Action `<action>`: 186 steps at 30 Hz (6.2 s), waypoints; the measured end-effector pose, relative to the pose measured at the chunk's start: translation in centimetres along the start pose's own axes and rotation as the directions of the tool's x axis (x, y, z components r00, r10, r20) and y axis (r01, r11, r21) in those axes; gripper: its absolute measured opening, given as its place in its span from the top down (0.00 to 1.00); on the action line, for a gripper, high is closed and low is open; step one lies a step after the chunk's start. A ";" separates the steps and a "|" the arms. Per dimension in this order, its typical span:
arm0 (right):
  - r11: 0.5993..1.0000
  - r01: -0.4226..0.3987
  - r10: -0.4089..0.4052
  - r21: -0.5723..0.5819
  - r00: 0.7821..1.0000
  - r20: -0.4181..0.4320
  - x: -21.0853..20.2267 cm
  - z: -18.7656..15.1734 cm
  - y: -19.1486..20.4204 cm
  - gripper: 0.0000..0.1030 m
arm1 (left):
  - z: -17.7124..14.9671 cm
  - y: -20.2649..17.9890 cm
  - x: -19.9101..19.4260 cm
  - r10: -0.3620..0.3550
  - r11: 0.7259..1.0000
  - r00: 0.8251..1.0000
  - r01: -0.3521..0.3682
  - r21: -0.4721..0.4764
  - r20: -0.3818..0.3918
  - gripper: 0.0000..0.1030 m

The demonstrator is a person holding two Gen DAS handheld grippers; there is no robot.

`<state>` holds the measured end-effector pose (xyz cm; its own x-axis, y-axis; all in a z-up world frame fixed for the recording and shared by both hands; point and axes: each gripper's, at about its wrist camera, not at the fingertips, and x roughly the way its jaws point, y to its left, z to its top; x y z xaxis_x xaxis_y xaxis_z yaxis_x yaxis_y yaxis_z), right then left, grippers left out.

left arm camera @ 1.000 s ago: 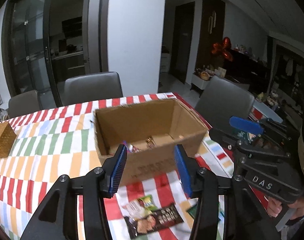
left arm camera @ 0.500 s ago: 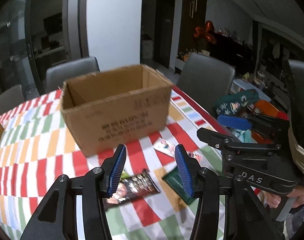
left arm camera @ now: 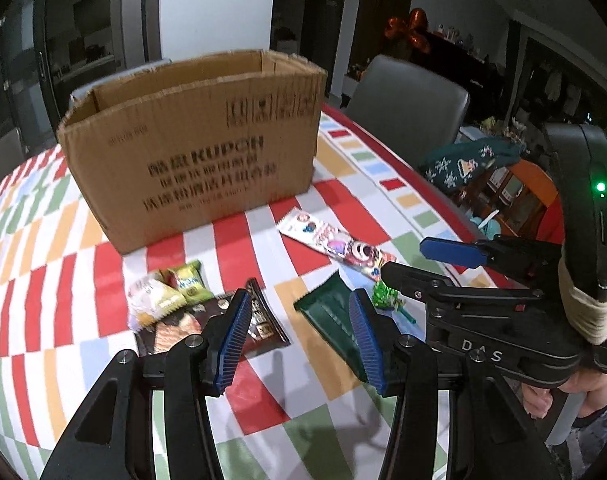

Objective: Organize snacks
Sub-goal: 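Grasp the dark green packet with the left gripper while the right grasps another green lollipop, then carry both snacks over the box and open both grippers to drop them, then grasp the DENMAS biscuit packet with the left gripper while the right grasps the pink Lotso stick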

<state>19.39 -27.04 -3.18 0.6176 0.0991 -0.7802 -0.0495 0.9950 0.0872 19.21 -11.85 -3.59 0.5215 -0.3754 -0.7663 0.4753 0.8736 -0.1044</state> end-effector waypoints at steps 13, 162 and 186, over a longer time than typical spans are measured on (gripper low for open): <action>0.998 -0.049 0.052 0.048 0.996 -0.074 2.6 -1.9 -1.4 0.64 | -1.0 -1.1 3.3 -0.039 0.999 0.996 0.038 -0.022 -0.084 0.51; 0.988 0.010 0.013 -0.157 0.990 0.143 -1.1 12.2 6.9 0.45 | 5.9 11.0 -5.2 0.275 0.950 0.959 -0.261 -0.173 0.062 0.38; 0.977 0.104 -0.152 -0.183 0.951 -0.268 7.7 5.9 2.4 0.45 | 1.7 11.9 4.5 0.249 0.926 0.946 -0.296 -0.233 -0.210 0.42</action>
<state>28.66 -23.99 -5.28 0.3844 -0.0528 -0.9216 -0.1279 0.9857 -0.1098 28.40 -3.64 -7.20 0.4625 -0.0725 -0.8837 0.1211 0.9925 -0.0181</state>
